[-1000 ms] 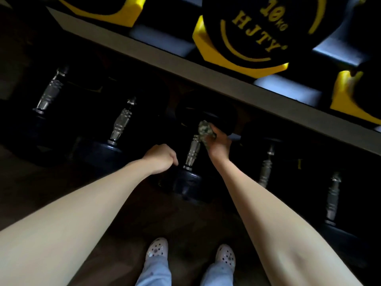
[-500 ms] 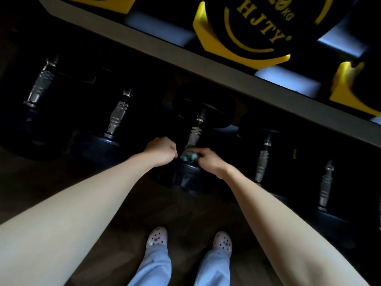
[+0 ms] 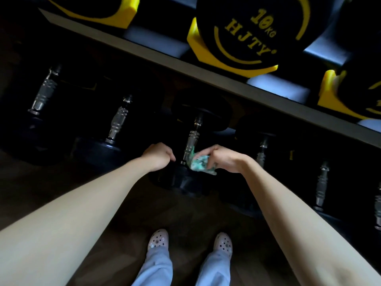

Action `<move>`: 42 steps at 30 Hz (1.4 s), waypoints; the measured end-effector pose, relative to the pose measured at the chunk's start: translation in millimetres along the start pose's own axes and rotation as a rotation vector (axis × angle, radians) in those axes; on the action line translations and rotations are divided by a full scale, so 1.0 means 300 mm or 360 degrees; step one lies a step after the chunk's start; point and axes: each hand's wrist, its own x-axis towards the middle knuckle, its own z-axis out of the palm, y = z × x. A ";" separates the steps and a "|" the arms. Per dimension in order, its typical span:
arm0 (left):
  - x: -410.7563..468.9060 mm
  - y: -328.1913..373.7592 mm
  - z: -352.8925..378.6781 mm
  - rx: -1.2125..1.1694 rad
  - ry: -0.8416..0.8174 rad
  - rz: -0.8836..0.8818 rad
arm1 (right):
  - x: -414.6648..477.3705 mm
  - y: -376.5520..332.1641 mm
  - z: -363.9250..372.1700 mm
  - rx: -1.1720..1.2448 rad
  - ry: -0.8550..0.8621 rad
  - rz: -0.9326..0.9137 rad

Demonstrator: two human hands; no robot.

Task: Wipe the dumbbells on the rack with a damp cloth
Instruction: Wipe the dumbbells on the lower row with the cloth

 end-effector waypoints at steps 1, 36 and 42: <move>0.001 0.000 -0.003 0.0004 -0.0003 -0.0003 | -0.005 0.001 -0.018 0.0146 -0.0013 0.0028; 0.015 -0.072 -0.057 -0.0452 -0.0113 -0.0032 | 0.099 -0.050 0.027 0.0523 0.0437 -0.0086; 0.038 -0.091 -0.024 -0.0647 0.0125 -0.0066 | 0.209 -0.141 0.098 0.0149 0.0668 -0.0400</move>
